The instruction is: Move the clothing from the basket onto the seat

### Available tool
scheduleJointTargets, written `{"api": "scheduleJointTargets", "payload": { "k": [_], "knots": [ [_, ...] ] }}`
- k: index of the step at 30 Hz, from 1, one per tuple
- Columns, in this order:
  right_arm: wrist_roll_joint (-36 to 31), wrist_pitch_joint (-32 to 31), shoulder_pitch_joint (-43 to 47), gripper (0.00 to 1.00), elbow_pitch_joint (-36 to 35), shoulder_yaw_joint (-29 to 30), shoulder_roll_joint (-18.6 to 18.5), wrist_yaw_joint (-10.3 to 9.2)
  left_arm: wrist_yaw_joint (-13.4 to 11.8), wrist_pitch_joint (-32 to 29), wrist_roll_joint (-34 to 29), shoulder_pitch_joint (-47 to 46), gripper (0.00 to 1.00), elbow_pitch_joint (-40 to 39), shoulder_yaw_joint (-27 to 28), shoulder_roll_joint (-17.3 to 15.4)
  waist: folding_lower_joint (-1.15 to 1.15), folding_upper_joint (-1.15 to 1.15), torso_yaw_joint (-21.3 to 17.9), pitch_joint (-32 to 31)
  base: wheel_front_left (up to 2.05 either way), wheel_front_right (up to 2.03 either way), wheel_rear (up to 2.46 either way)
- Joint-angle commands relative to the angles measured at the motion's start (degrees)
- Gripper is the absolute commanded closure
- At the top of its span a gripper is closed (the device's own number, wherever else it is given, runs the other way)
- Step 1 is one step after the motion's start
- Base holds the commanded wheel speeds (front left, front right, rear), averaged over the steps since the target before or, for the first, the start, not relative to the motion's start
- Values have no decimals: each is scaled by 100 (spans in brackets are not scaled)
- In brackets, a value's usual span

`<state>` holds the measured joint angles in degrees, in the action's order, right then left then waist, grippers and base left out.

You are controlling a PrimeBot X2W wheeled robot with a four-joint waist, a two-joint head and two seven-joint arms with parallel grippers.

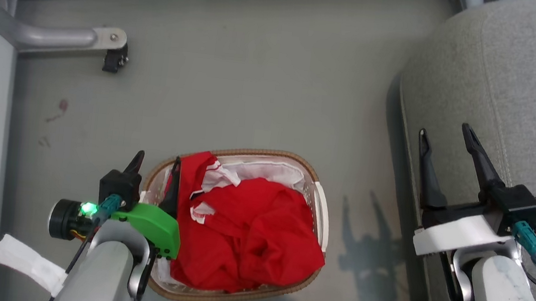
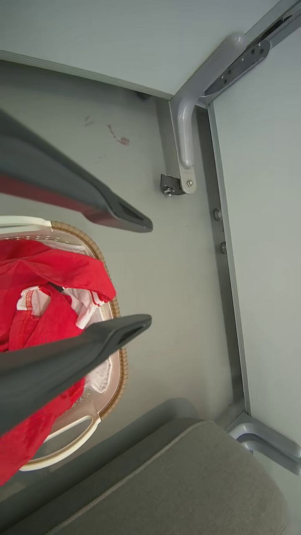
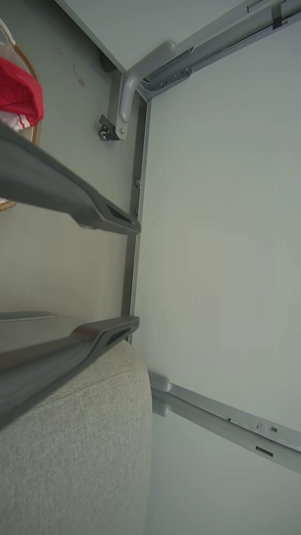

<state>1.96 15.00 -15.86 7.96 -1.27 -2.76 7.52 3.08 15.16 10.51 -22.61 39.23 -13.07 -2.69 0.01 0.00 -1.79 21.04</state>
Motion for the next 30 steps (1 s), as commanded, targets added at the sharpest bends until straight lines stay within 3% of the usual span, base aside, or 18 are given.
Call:
{"api": "scheduleJointTargets", "payload": {
  "k": [1,8,17,30],
  "knots": [
    [66,28,-142,0,-36,-46,-22,-5,11,0,-45,-221,0,150,-12,-38,-1,0,-375,973,0,0,0],
    [271,28,-480,0,-94,-241,-21,-6,-67,0,-323,-893,0,1117,-102,-178,-1,0,-683,1645,0,0,0],
    [500,28,-644,0,-85,-370,-22,-6,-172,0,-404,-1497,0,2263,-149,-327,-1,0,-919,2065,0,0,0],
    [730,28,-786,0,-125,-487,-21,-6,-631,0,-268,-2028,0,2803,-14,-551,-1,0,-1090,2300,0,0,0]
  ]
}}
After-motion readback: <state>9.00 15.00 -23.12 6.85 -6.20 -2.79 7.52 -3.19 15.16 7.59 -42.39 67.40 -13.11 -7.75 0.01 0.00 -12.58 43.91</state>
